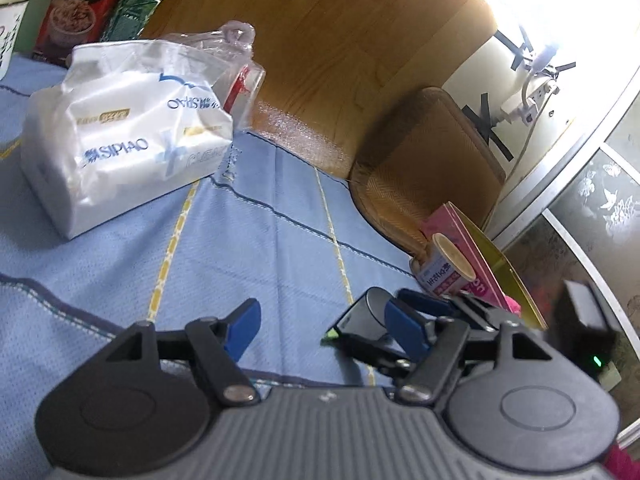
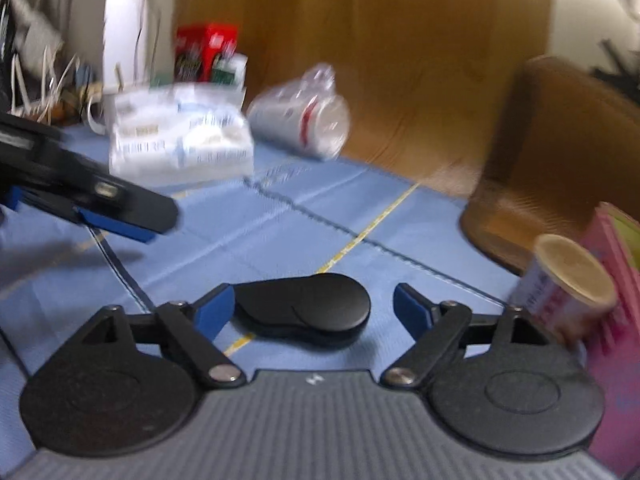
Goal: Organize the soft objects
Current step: 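Grasp the black oval correction-tape dispenser with the right tool, then carry the black dispenser into the tin and open the right tool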
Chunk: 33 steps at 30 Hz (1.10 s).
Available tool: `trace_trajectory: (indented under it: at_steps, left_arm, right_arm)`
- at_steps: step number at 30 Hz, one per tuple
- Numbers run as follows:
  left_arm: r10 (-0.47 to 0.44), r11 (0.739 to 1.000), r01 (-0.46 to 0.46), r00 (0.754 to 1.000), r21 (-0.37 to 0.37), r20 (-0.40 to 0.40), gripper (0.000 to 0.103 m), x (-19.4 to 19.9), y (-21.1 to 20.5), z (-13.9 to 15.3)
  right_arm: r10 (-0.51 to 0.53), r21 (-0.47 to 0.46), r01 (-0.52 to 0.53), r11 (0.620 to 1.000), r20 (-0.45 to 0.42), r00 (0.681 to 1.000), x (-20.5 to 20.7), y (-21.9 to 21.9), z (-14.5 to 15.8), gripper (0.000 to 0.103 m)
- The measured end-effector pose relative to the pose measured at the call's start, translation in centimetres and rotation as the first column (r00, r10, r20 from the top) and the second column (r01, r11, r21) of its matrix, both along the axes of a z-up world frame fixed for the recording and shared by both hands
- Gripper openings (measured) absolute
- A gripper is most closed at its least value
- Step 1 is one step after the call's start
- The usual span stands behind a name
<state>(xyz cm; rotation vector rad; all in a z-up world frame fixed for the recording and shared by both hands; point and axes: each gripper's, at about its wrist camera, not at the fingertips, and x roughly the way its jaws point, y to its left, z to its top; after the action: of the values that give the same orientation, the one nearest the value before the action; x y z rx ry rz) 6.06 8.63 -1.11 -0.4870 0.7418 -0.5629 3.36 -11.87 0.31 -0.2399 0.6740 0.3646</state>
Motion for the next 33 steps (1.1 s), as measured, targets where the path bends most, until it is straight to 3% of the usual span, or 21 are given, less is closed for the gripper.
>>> trace_trajectory:
  at_steps: [2,3,10,14,17,20,21,23,28,33]
  left_arm:
    - [-0.003,1.0,0.003,1.0,-0.009,-0.004,0.07,-0.1,0.1,-0.2]
    - [-0.005,1.0,0.005,1.0,-0.011,-0.004,0.07,-0.1,0.1,-0.2]
    - [-0.068,0.995,0.064,0.996,-0.074,-0.053,0.07,0.0,-1.4,-0.6]
    - [-0.137,0.986,0.13,0.988,-0.102,-0.071,0.07,-0.2,-3.7,-0.6]
    - [-0.18,0.98,0.171,0.98,-0.102,-0.081,0.07,-0.3,-5.9,-0.5]
    - [-0.206,0.976,0.198,0.975,-0.086,-0.089,0.049,-0.3,-8.0,-0.6]
    - [-0.222,0.973,0.214,0.971,-0.088,-0.092,0.039,-0.2,-8.7,-0.6]
    - [-0.244,0.967,0.236,0.966,-0.091,-0.09,0.033,-0.1,-9.8,-0.2]
    - [-0.331,0.941,0.329,0.943,-0.076,-0.019,0.033,0.0,-13.9,2.7]
    - [-0.438,0.898,0.439,0.897,-0.018,0.057,0.034,0.3,-20.8,5.8]
  right_arm:
    - [0.034,0.021,-0.033,0.999,-0.047,0.998,0.8,-0.4,-0.3,0.09]
    - [0.034,0.051,-0.031,0.998,-0.067,0.997,0.8,-0.7,-0.2,0.08]
    - [-0.101,0.113,0.107,0.988,-0.057,0.993,-2.7,-1.5,0.0,0.079]
    - [-0.23,0.222,0.237,0.946,-0.055,0.972,-4.6,-2.6,0.0,0.079]
    - [-0.272,0.286,0.273,0.918,-0.045,0.961,-6.0,-3.0,0.0,0.079]
    - [-0.29,0.317,0.282,0.906,-0.023,0.957,-7.0,-3.1,0.5,0.079]
    - [-0.294,0.326,0.282,0.902,-0.012,0.956,-7.2,-3.2,0.7,0.079]
    - [-0.306,0.332,0.282,0.9,0.018,0.952,-7.9,-3.4,1.2,0.079]
    - [-0.375,0.317,0.313,0.896,0.157,0.914,-9.9,-4.9,3.0,0.079]
    - [-0.476,0.325,0.384,0.864,0.286,0.831,-11.8,-8.4,4.8,0.079]
